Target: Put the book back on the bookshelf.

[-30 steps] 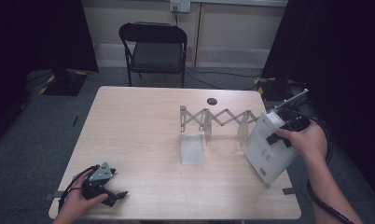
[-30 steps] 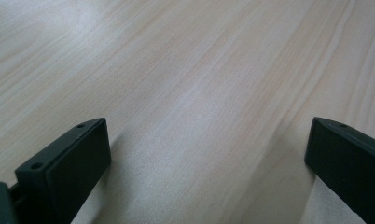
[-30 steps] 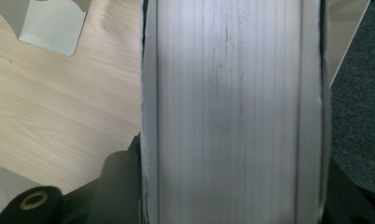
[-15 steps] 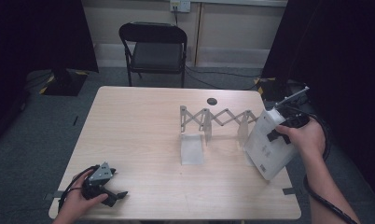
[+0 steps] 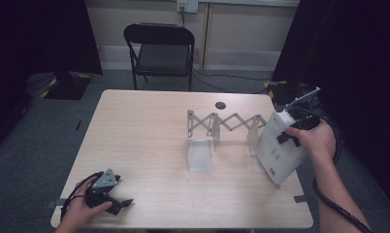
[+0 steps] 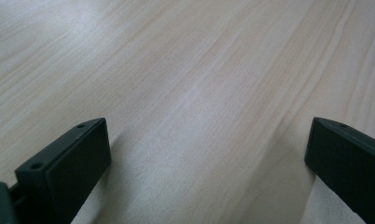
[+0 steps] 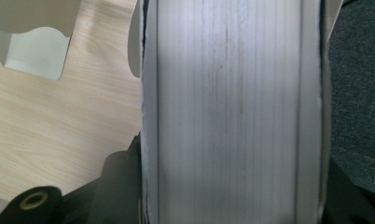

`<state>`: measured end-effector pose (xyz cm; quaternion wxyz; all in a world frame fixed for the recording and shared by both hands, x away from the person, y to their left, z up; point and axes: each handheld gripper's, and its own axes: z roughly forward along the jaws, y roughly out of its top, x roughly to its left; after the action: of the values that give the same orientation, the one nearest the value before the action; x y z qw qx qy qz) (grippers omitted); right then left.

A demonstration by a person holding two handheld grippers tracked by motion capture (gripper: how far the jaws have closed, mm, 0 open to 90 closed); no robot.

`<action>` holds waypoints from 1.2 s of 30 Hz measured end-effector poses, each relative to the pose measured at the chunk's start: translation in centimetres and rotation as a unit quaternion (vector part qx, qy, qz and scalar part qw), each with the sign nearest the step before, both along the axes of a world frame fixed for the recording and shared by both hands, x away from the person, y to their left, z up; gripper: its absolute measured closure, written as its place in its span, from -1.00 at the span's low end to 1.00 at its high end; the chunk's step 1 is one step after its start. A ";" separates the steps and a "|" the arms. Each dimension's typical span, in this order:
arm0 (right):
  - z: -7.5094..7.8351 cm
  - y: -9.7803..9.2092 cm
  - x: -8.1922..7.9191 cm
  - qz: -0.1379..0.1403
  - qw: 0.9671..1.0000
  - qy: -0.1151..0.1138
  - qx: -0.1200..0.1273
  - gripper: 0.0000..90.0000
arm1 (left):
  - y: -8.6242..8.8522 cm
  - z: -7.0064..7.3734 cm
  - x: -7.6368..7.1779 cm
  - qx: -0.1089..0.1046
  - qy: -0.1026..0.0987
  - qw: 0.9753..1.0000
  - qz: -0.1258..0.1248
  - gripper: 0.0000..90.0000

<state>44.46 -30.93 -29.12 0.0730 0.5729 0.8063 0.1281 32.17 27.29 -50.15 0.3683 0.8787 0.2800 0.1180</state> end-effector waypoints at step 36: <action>-1.1 0.4 2.4 -0.040 0.999 -0.005 0.003 0.18 | 0.0 0.0 0.0 -0.002 0.001 1.000 0.000 -1.00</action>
<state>46.88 -30.55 -30.23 0.0807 0.6042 0.7820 0.1302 32.15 27.28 -50.16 0.3692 0.8782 0.2810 0.1164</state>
